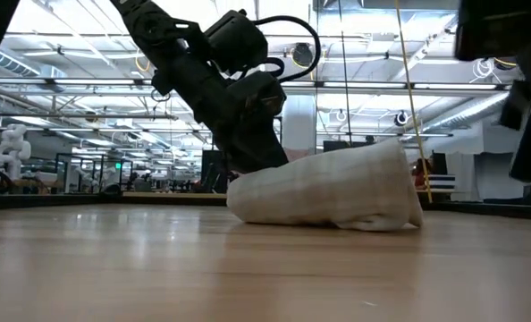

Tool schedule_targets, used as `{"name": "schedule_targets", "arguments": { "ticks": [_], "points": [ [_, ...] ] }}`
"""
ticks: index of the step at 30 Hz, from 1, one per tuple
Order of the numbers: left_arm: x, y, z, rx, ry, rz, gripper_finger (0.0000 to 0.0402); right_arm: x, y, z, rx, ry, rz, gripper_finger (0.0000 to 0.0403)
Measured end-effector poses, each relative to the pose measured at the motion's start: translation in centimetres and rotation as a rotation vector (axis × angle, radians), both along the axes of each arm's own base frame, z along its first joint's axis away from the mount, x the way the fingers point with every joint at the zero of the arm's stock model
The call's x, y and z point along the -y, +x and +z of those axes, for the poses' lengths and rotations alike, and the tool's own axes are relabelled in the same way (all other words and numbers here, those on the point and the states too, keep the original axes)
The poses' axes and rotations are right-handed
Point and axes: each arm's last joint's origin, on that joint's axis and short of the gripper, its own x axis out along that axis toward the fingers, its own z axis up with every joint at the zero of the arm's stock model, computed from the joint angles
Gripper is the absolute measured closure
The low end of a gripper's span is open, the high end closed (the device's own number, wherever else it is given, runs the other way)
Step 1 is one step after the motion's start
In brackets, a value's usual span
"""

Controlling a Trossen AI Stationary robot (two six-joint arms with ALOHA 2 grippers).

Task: Roll towel
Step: Roll the towel

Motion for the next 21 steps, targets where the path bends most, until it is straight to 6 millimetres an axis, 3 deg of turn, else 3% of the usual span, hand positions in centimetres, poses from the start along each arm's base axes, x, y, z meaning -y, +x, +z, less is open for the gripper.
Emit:
{"name": "schedule_targets", "arguments": {
  "ticks": [5, 11, 15, 21],
  "points": [
    [0.0, -0.2, -0.2, -0.032, -0.051, 0.053, 0.0219, -0.3, -0.1, -0.4, 0.103, -0.028, -0.181, 0.0403],
    [0.1, -0.2, 0.1, -0.043, -0.145, 0.15, 0.0219, 0.9, 2.5, -1.6, 0.196, -0.081, -0.248, 0.0403],
    [-0.4, -0.6, 1.1, -0.025, -0.147, 0.165, 0.0219, 1.5, 3.9, -2.7, 0.211, -0.085, -0.264, 0.0403],
    [-1.9, -1.1, 3.8, 0.068, -0.152, 0.196, 0.0219, 1.9, 3.8, -3.3, 0.201, -0.091, -0.343, 0.0403]
  ]
}}
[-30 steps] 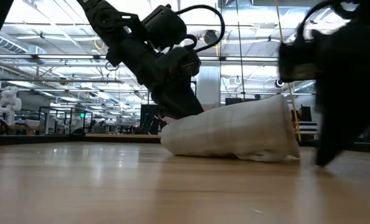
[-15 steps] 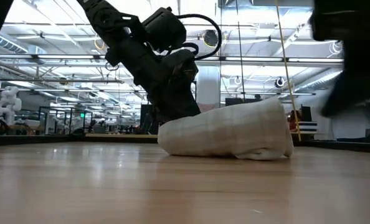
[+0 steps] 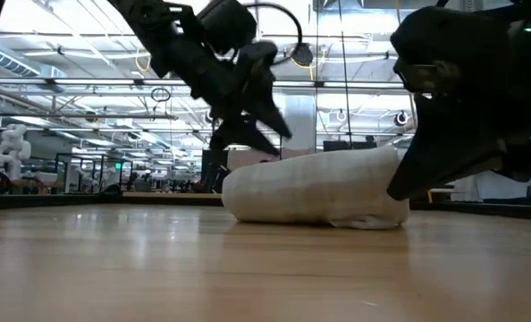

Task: Roll towel
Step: Roll the towel

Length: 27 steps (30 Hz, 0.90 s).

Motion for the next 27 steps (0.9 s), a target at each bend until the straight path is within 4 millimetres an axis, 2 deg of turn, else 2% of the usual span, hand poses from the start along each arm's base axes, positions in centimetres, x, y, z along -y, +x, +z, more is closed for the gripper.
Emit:
{"name": "schedule_targets", "arguments": {
  "ticks": [5, 9, 13, 20, 24, 27],
  "points": [
    [0.0, 0.3, 2.0, 0.136, 0.015, -0.009, 0.0219, 0.4, -0.3, -0.5, 0.045, -0.003, -0.078, 0.0403],
    [1.4, 1.3, 2.4, 0.257, 0.068, -0.081, 0.0219, 1.1, -1.2, -1.7, 0.102, 0.003, -0.16, 0.0403],
    [2.4, 2.1, 0.6, 0.255, 0.121, -0.146, 0.0219, 1.9, -1.8, -2.8, 0.13, 0.013, -0.188, 0.0403],
    [2.3, 2.6, -2.9, 0.13, 0.106, -0.148, 0.0219, 3.2, -2.3, -3.5, 0.079, -0.036, -0.199, 0.0403],
    [1.8, 2.4, -3.5, 0.082, 0.083, -0.099, 0.0219, 3.5, -2.5, -3.4, 0.047, -0.044, -0.202, 0.0403],
    [1.0, 2.3, -3.3, 0.073, 0.061, -0.072, 0.0219, 3.2, -2.9, -2.4, 0.024, 0.005, -0.16, 0.0403]
  ]
}}
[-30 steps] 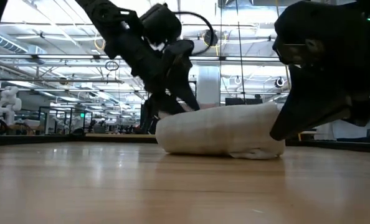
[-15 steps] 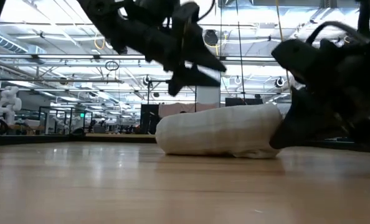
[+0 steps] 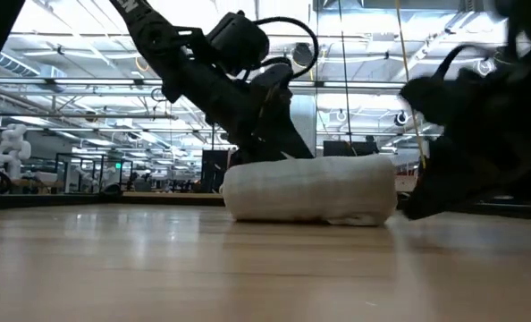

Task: Roll towel
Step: Roll the towel

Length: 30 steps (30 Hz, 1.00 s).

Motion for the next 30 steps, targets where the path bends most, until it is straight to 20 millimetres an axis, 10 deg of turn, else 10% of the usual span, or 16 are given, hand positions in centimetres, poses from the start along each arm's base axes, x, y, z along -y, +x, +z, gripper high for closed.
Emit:
{"name": "schedule_targets", "arguments": {
  "ticks": [7, 13, 22, 30],
  "points": [
    [-1.2, -1.4, 5.5, 0.144, -0.039, -0.033, 0.0219, -1.2, -1.5, 6.2, 0.097, -0.056, 0.311, 0.0403],
    [-0.3, -2.9, 8.2, 0.183, 0.01, -0.118, 0.0219, 3.3, -0.5, 10.1, 0.157, -0.231, 0.371, 0.0403],
    [1.5, -4.6, 4.7, 0.111, 0.046, -0.075, 0.0222, 11.5, 2.4, 7.7, 0.346, -0.254, 0.67, 0.0403],
    [2.7, -5.6, 2.1, 0.142, 0.093, -0.084, 0.0269, 12.8, 2.5, 4.2, 0.387, -0.251, 0.789, 0.0403]
  ]
}}
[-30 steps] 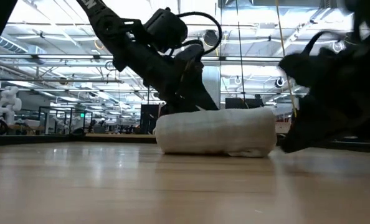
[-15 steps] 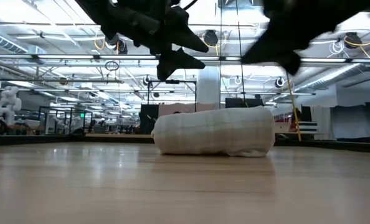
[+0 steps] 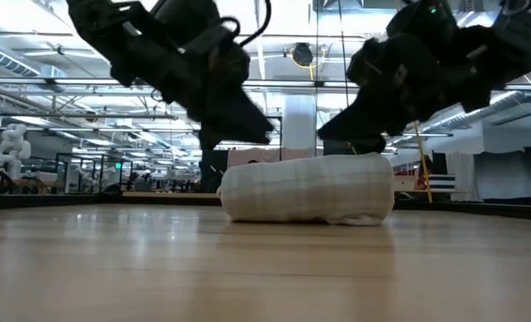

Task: Roll towel
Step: Roll the towel

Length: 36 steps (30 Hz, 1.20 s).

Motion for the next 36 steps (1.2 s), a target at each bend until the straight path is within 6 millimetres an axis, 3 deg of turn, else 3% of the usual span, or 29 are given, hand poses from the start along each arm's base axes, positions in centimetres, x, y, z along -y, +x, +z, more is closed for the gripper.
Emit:
{"name": "schedule_targets", "arguments": {
  "ticks": [11, 20, 25, 33, 36],
  "points": [
    [-1.1, 0.4, -3.8, -0.082, 0.068, 0.015, 0.0332, 0.0, 1.9, -5.1, -0.004, 0.028, -0.06, 0.0403],
    [-1.8, 0.8, -5.6, -0.102, 0.05, 0.024, 0.0359, 0.1, 2.0, -6.9, -0.031, 0.028, -0.069, 0.0403],
    [-2.1, 0.7, -5.0, -0.091, 0.031, 0.009, 0.0359, 0.0, 1.9, -7.2, -0.035, 0.029, -0.069, 0.0403],
    [-2.4, 0.0, -0.6, 0.057, 0.019, 0.007, 0.036, 0.1, 2.1, -5.9, 0.053, 0.035, -0.066, 0.0403],
    [-2.1, 0.2, -0.1, 0.097, 0.017, -0.008, 0.036, 0.1, 2.1, -5.4, 0.061, 0.038, -0.067, 0.0403]
  ]
}}
